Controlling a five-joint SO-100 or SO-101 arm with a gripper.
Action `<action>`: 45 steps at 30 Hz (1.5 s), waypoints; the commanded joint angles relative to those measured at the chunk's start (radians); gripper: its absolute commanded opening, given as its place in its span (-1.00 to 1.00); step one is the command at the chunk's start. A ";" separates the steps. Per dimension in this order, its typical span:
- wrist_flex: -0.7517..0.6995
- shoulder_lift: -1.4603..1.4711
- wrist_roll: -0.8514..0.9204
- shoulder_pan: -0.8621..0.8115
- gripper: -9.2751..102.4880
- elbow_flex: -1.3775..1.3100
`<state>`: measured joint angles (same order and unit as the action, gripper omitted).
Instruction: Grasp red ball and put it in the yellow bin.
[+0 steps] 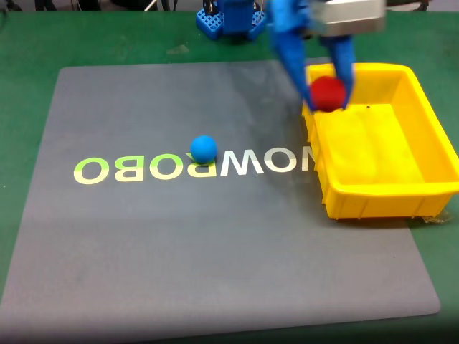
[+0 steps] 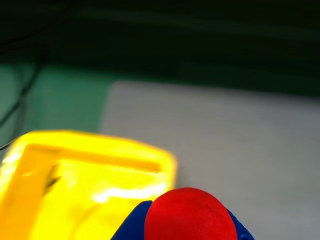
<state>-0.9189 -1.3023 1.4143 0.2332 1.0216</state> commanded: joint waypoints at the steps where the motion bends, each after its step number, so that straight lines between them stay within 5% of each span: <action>1: -0.003 -0.126 -0.017 0.083 -0.83 0.034; 23: -0.020 -0.204 -0.040 0.239 -0.83 0.178; 28: -0.023 -0.207 -0.049 0.219 -0.27 0.178; 31: -0.025 -0.216 -0.051 0.207 -0.20 0.178; 40: -0.032 -0.284 -0.025 0.150 -0.19 0.207; 45: -0.035 -0.555 0.015 0.127 -0.30 0.425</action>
<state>-0.9541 -1.6368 1.4067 0.3988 1.3514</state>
